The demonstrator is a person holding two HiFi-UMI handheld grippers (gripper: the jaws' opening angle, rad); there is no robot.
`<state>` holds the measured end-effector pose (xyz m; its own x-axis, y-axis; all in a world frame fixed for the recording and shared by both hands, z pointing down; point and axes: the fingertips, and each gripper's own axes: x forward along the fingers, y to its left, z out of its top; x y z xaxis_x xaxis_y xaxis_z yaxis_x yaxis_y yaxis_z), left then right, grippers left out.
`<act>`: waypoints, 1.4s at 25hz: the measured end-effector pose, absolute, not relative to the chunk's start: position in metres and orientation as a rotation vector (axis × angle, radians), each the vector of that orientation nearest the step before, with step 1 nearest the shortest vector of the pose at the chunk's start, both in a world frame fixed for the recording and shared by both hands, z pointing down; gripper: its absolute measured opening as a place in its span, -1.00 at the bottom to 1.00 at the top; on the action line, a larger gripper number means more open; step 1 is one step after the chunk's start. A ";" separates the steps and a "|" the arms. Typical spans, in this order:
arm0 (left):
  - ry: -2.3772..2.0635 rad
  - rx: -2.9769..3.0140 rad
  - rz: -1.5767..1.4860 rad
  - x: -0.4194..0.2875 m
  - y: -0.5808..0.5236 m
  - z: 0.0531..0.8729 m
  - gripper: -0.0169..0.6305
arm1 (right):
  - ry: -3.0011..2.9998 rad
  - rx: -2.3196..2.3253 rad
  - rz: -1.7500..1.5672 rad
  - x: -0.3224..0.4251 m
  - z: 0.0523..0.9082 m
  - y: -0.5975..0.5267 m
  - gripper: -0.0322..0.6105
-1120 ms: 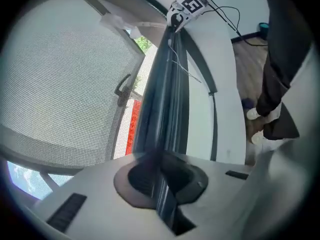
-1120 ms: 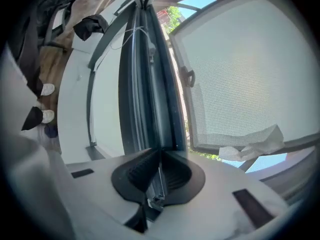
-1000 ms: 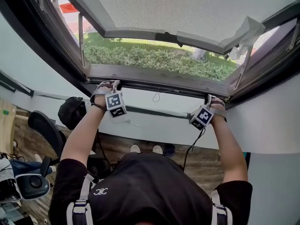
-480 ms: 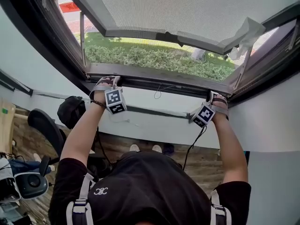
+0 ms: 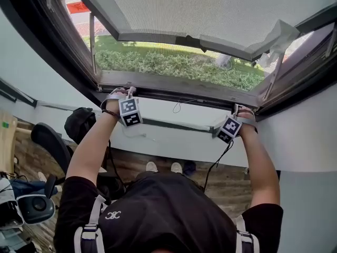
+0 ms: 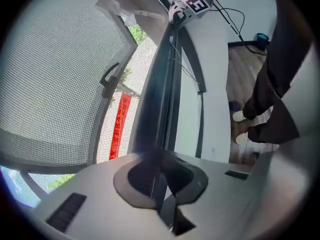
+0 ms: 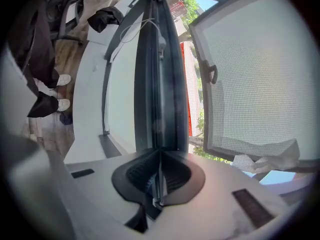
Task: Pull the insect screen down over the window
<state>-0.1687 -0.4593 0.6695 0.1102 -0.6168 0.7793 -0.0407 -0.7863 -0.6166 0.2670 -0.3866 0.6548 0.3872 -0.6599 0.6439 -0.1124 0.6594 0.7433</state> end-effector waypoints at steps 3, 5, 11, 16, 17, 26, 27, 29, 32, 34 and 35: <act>0.627 -1.932 -1.714 -0.167 -0.465 0.671 -0.88 | -1.144 0.784 -0.380 0.266 0.655 -0.389 -0.84; 0.636 -1.888 -1.693 -0.167 -0.470 0.671 -0.89 | -1.139 0.803 -0.366 0.263 0.653 -0.387 -0.85; 0.690 -1.841 -1.653 -0.167 -0.469 0.670 -0.88 | -1.115 0.868 -0.405 0.264 0.650 -0.389 -0.83; 0.726 -1.864 -1.632 -0.166 -0.466 0.670 -0.88 | -1.101 0.914 -0.419 0.267 0.654 -0.388 -0.82; 0.726 -1.868 -1.628 -0.166 -0.465 0.670 -0.87 | -1.104 0.923 -0.412 0.267 0.653 -0.387 -0.82; 0.901 -2.245 -1.463 -0.158 -0.446 0.654 -0.44 | -1.356 1.029 -0.263 0.257 0.644 -0.373 -0.39; 0.974 -2.334 -1.384 -0.155 -0.443 0.644 -0.44 | -1.397 1.082 -0.267 0.255 0.637 -0.371 -0.41; 1.137 -2.533 -1.166 -0.149 -0.435 0.619 -0.57 | -1.516 1.222 -0.274 0.242 0.614 -0.367 -0.55; 1.365 -2.745 -0.789 -0.144 -0.421 0.572 -0.80 | -1.812 1.510 -0.115 0.209 0.573 -0.358 -0.81; 1.494 -2.825 -0.543 -0.142 -0.411 0.544 -0.93 | -2.019 1.687 0.009 0.188 0.543 -0.352 -0.88; 1.543 -2.854 -0.430 -0.141 -0.406 0.533 -0.93 | -2.108 1.757 0.050 0.178 0.527 -0.349 -0.88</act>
<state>-0.1411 -0.4061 0.5329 0.5232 -0.8013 0.2901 -0.8358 -0.5490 -0.0091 0.1781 -0.3487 0.5273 -0.1347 -0.9380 0.3193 -0.9521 0.2118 0.2205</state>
